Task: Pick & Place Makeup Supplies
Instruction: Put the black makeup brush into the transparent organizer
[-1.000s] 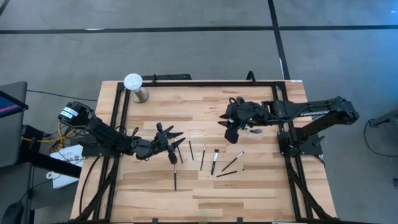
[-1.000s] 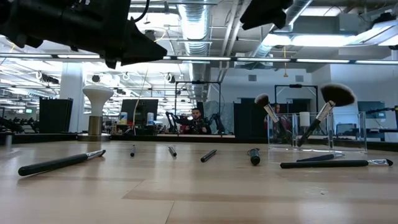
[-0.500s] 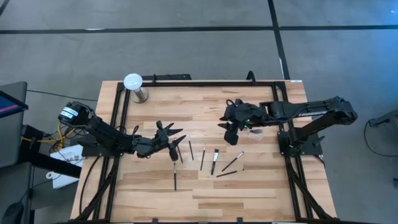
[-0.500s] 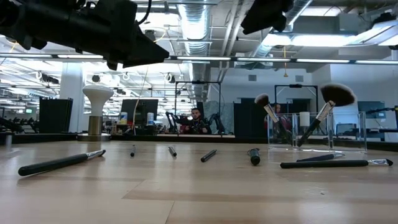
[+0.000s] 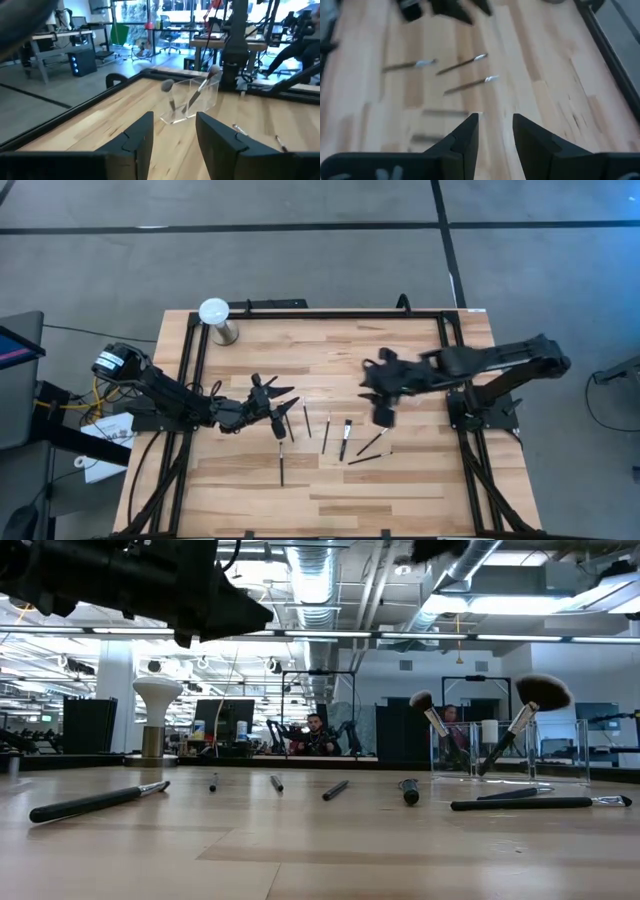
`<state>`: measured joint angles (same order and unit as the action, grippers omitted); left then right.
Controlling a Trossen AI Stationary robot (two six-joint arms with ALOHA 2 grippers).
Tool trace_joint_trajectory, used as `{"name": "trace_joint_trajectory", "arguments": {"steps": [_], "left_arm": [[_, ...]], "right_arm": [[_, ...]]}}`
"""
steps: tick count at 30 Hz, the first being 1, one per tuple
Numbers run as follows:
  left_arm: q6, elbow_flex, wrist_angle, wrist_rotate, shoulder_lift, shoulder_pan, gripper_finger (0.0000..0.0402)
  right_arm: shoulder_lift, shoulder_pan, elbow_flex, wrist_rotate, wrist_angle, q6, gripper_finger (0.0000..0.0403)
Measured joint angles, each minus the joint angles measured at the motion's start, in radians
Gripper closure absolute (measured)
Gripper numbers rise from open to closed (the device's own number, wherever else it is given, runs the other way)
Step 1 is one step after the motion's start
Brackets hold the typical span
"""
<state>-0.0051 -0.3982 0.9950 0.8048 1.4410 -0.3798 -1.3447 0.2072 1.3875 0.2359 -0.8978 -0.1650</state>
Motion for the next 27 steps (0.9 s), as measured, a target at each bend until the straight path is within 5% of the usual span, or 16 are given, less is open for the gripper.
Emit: {"name": "trace_joint_trajectory", "arguments": {"steps": [4, 9, 14, 19, 27], "left_arm": [[0.000, 0.000, -0.003, -0.012, -0.017, 0.000, 0.0258], [0.000, 0.001, -0.005, -0.019, -0.052, 0.000, 0.0257], [0.000, 0.001, 0.000, -0.019, -0.102, 0.000, 0.0257], [0.000, 0.001, 0.000, -0.018, -0.173, 0.000, 0.0257], [0.000, 0.001, 0.003, -0.013, -0.330, 0.011, 0.0257]], "right_arm": [[0.043, 0.078, 0.052, 0.012, -0.116, 0.004, 0.0290], [0.109, 0.188, -0.153, 0.142, -0.030, -0.095, 0.0290], [0.188, 0.282, -0.506, 0.282, 0.348, -0.166, 0.0290], [0.222, 0.335, -0.763, 0.105, 0.812, -0.208, 0.0290], [0.211, 0.382, -0.985, 0.129, 1.050, -0.268, 0.0290]]}}
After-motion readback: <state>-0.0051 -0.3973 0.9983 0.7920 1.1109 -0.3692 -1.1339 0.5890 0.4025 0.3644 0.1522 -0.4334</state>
